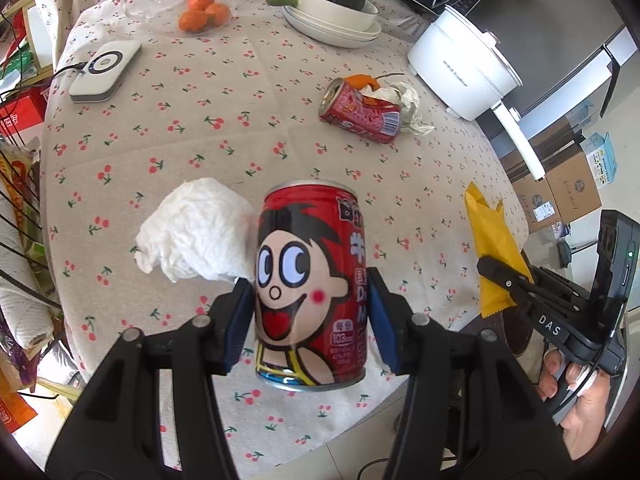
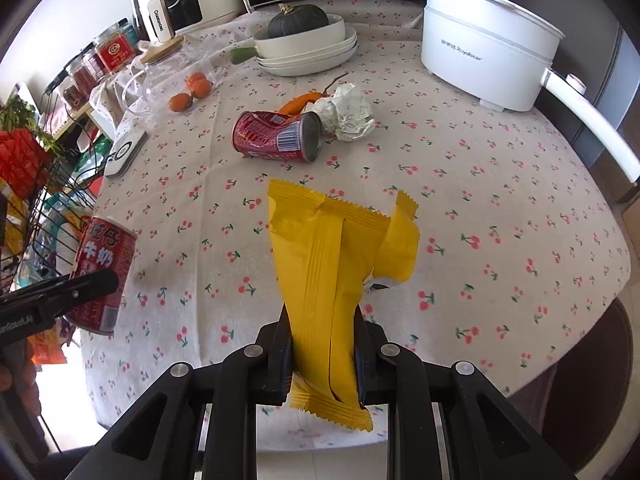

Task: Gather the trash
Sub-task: 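Grasp the yellow snack wrapper with the right tool while the left tool holds the red can, then carry the can and wrapper over the bin and open both tools, then lower the right tool toward the white tissue on the floor, then grasp the white tissue on the floor with the right tool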

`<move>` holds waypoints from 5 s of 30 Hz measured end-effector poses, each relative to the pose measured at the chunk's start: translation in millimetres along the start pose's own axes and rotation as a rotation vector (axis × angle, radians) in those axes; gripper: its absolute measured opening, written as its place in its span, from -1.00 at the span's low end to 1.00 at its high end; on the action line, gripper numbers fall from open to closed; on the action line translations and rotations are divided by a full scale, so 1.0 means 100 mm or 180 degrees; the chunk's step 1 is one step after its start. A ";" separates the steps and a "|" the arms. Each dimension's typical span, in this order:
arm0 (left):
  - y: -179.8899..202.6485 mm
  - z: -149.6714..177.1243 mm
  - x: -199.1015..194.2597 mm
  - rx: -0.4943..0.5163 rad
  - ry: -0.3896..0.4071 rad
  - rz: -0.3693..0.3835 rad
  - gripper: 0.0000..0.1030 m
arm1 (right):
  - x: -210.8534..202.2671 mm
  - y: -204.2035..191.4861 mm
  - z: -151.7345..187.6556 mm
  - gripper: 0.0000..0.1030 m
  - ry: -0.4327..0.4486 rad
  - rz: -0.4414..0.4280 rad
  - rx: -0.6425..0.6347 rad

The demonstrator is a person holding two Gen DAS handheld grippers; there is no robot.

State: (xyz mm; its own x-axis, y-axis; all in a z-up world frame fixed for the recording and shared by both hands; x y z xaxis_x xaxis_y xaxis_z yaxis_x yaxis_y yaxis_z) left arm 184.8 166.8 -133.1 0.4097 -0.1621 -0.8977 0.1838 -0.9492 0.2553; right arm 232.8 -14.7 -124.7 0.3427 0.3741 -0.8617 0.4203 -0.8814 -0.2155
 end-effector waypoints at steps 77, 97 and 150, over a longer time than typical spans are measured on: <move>2.54 0.47 0.45 0.1497 0.0083 0.0227 0.98 | -1.34 3.07 1.57 0.40 0.0077 0.0306 0.1637; 1.64 0.67 0.27 0.1387 -0.0009 -0.0035 0.98 | -1.09 2.29 1.66 0.46 -0.0244 0.0322 0.0912; 0.24 0.92 0.36 0.1402 -0.0156 -0.0477 0.99 | 2.37 1.69 3.16 -0.13 -0.1559 0.0516 0.0423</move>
State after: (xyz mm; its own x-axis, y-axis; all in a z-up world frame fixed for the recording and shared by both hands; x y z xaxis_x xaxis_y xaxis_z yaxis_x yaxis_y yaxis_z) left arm 122.0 113.8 -191.9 0.3630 -0.0169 -0.9316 -0.1635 -0.9855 -0.0459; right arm 119.8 -166.2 -510.9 -0.0514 0.0795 -0.9955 0.2736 -0.9576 -0.0906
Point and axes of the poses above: each gripper's, at about its wrist camera, not at the fingertips, and x roughly the way its jaws point, y to its right, z to its underside, the point moved 7 cm from there along x, roughly the way its jaws point, and after that the axes turned 8 degrees about -z, right-handed, at the moved point
